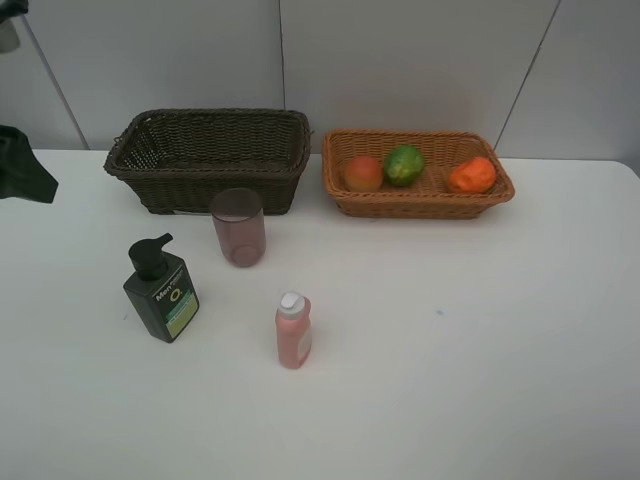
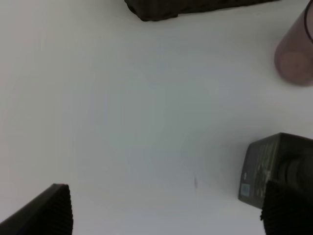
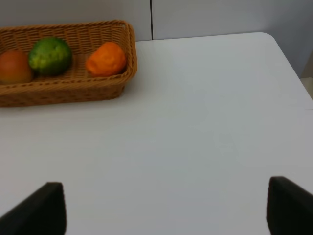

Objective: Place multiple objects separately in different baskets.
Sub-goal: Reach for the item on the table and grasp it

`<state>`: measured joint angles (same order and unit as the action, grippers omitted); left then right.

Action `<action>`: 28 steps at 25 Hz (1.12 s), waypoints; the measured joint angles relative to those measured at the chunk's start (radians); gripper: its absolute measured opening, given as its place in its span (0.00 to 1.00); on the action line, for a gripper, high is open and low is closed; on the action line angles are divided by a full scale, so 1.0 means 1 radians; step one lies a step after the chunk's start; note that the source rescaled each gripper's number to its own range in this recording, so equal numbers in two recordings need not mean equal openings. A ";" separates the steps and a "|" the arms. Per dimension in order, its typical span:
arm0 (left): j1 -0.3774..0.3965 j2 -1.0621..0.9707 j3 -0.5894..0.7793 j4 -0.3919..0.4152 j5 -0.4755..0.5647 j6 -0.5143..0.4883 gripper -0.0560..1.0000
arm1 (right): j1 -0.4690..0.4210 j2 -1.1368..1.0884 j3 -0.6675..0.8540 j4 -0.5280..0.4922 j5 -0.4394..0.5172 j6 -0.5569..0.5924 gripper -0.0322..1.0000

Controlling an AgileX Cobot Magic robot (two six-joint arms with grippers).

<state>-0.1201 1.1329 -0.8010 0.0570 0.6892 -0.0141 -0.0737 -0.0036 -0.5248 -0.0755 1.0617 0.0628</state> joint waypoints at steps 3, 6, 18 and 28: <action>0.000 0.068 -0.020 -0.003 0.000 0.000 1.00 | 0.000 0.000 0.000 0.000 0.000 0.000 0.68; 0.000 0.132 -0.036 -0.009 0.001 0.000 1.00 | 0.000 0.000 0.000 0.000 0.000 0.000 0.68; -0.147 0.209 -0.051 -0.048 0.001 -0.001 1.00 | 0.000 0.000 0.000 0.000 0.000 0.000 0.68; -0.327 0.264 -0.156 -0.033 0.034 -0.074 1.00 | 0.000 0.000 0.000 0.000 0.000 0.000 0.68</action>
<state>-0.4471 1.3964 -0.9571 0.0240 0.7231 -0.0879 -0.0737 -0.0036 -0.5248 -0.0755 1.0617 0.0628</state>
